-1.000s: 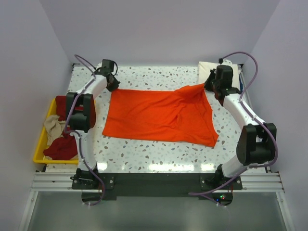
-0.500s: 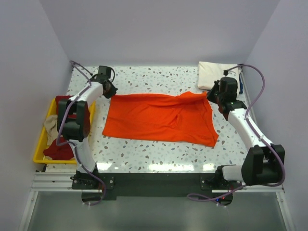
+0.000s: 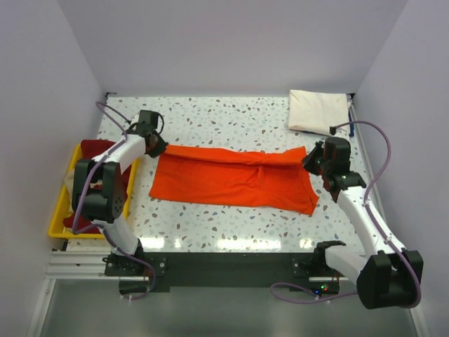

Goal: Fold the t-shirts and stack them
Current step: Fold the tshirt

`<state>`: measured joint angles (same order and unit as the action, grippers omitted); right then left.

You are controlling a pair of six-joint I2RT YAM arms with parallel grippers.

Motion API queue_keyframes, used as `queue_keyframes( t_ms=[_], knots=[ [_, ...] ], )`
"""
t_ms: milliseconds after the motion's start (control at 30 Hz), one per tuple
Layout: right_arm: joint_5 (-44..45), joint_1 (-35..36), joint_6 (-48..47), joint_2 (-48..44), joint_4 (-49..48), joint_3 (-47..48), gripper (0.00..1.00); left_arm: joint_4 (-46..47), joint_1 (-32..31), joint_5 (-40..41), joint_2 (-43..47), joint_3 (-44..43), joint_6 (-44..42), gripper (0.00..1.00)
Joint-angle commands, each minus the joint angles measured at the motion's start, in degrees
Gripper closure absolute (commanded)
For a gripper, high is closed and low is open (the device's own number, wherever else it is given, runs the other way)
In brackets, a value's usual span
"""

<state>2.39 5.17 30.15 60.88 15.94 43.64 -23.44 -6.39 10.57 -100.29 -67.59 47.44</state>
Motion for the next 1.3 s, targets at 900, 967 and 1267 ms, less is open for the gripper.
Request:
queue_keyframes(
  t_ms=[900,967,1267],
  knots=[
    [-2.3,-0.2,3.7,-11.0,5.1,-9.4,1.0,4.9,0.4,-3.0,8.0,10.6,1.6,1.0],
    [-2.3,-0.2,3.4,-10.3,5.9,-8.1,1.0,4.5,0.3,-3.0,8.0,9.8,1.5,1.0],
    [0.5,-0.2,2.3,-10.7,9.2,-5.1,1.0,2.3,1.1,-2.6,10.6,9.1,0.4,1.0]
  ],
)
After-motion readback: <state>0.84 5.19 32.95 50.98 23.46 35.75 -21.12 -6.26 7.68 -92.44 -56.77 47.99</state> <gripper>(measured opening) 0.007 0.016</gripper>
